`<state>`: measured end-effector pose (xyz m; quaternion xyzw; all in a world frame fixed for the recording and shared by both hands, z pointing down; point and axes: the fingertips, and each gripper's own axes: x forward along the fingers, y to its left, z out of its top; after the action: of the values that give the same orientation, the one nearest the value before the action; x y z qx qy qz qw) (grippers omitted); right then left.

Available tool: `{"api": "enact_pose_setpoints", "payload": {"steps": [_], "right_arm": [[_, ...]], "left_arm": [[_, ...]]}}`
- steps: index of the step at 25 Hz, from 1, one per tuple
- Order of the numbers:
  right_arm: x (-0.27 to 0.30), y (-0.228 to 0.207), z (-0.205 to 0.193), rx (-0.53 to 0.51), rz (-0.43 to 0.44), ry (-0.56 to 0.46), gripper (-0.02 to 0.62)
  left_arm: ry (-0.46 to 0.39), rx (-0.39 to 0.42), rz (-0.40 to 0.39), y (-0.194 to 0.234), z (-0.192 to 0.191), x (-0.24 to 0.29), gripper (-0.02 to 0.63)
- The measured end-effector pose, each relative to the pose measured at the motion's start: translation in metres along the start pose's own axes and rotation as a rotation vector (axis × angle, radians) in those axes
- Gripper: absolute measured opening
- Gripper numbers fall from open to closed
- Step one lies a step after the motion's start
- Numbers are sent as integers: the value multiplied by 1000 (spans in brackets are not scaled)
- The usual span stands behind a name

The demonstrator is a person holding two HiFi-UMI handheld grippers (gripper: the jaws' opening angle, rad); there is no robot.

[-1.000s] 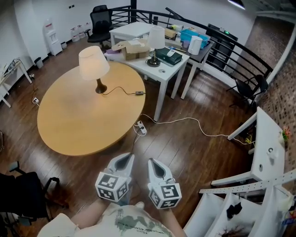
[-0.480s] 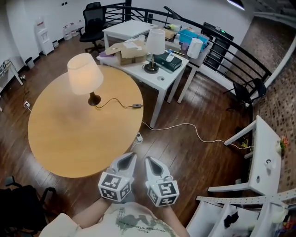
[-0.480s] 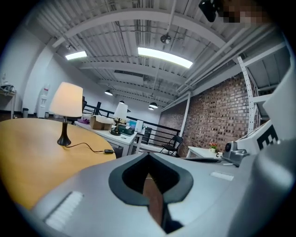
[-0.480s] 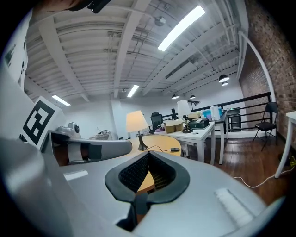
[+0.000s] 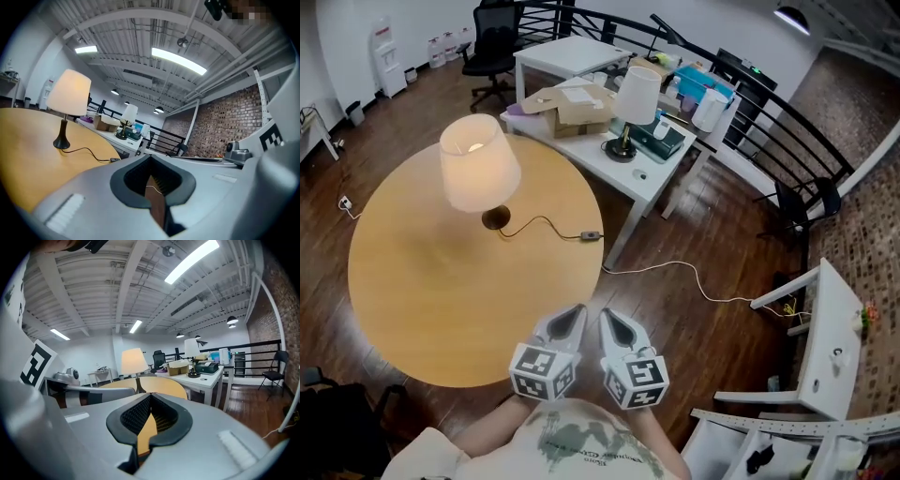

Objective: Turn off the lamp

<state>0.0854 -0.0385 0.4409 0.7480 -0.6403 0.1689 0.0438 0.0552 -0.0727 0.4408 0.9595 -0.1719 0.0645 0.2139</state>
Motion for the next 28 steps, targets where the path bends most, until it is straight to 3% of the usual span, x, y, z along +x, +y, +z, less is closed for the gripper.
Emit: {"api": "enact_pose_setpoints", "payload": {"steps": [7,16,23,28], "right_arm": [[37,-2,8,-15,26,17,0],[85,-46,7,-2,115,43,0],[138,-97,26,-62,295,83,0],[171,-143,34,-52,366,103,0]], "left_arm": [[11,-8,11,27,8,26,2],[29,-32,78,42,1,85,2],[-3,-60,238,66,3,160,2],[-1,-75,346,83,-1,207,2]]}}
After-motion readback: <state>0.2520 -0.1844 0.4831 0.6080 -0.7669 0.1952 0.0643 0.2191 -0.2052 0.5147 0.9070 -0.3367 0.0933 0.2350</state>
